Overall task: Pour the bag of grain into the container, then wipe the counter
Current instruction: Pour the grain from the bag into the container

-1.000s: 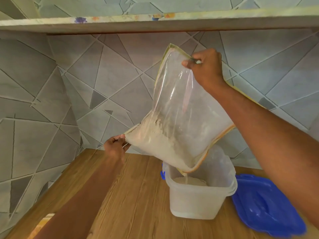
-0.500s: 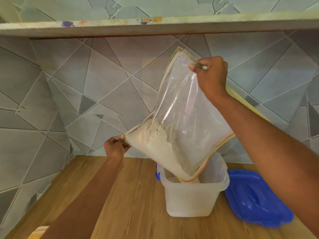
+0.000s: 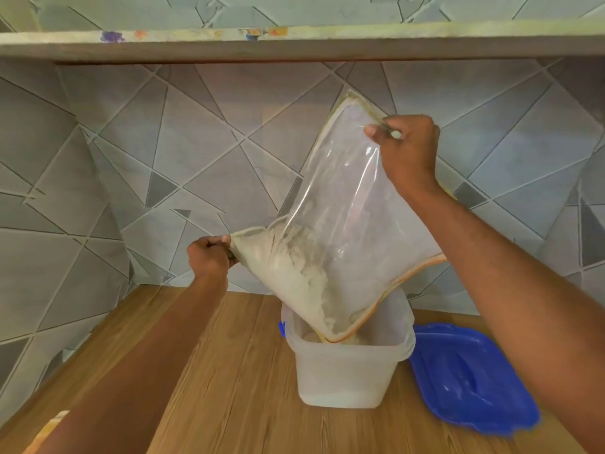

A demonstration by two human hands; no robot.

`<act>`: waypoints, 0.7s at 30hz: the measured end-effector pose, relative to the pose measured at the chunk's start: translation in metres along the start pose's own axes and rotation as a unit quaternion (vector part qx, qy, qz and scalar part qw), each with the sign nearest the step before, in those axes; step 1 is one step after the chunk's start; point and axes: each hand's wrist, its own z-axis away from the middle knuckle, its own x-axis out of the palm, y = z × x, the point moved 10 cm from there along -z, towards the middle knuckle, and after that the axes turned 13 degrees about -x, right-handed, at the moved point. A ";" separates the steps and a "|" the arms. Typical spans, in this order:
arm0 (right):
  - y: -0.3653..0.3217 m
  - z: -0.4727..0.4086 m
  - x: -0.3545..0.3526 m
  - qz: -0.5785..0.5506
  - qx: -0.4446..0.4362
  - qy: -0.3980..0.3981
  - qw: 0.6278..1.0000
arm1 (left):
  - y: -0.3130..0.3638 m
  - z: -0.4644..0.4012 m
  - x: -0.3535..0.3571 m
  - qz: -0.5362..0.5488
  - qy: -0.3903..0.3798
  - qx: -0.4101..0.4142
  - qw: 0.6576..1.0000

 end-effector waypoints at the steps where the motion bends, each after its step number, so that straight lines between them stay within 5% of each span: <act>1: -0.004 -0.001 0.001 -0.001 -0.013 -0.012 1.000 | 0.001 0.000 0.000 -0.005 0.010 0.000 1.000; 14: 0.007 -0.004 -0.009 -0.010 -0.023 -0.010 1.000 | 0.037 0.000 0.010 -0.034 0.025 0.042 0.998; 17: 0.016 -0.002 -0.022 -0.013 0.002 0.044 0.999 | 0.040 0.001 0.016 -0.026 0.012 0.044 0.999; 21: 0.004 -0.005 -0.018 -0.018 -0.043 -0.016 0.999 | 0.042 0.004 0.015 -0.034 0.022 0.047 0.998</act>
